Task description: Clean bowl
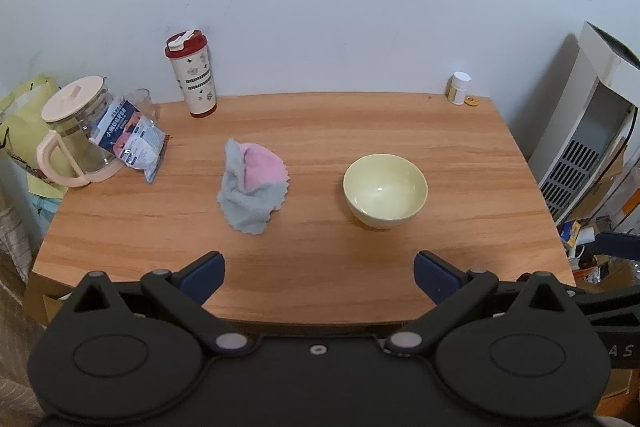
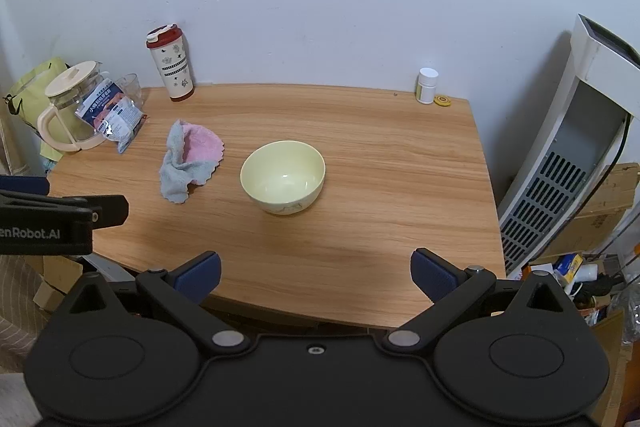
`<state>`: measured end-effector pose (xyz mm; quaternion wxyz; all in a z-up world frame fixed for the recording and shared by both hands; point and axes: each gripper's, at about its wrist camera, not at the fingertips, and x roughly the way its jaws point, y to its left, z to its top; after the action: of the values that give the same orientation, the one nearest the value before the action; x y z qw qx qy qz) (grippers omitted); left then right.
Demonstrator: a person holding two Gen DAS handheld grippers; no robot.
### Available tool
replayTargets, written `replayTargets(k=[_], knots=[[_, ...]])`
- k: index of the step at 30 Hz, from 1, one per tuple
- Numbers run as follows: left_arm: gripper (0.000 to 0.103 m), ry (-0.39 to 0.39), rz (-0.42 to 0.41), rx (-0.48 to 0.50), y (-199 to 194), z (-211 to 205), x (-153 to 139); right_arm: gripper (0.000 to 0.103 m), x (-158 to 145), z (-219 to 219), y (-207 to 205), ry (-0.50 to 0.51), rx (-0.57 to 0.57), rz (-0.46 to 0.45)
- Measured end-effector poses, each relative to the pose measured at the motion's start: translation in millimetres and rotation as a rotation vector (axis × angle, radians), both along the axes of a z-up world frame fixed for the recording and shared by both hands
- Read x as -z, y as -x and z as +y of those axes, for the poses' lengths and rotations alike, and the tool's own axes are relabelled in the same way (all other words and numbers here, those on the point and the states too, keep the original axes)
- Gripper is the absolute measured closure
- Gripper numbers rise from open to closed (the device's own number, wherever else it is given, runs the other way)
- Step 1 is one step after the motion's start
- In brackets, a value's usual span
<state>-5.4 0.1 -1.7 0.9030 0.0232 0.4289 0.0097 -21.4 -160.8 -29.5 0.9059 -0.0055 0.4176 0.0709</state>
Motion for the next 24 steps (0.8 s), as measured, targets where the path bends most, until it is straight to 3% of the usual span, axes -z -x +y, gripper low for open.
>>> replayTargets(k=[7, 24], knots=[[0.000, 0.035, 0.002, 0.002, 5.6, 11.6, -0.4, 0.000, -1.0, -3.1, -3.9, 0.006, -0.001, -0.006], [0.000, 0.025, 0.006, -0.017, 2.8, 7.4, 0.7, 0.000, -8.1, -5.5, -2.5, -0.017, 0.011, -0.010]])
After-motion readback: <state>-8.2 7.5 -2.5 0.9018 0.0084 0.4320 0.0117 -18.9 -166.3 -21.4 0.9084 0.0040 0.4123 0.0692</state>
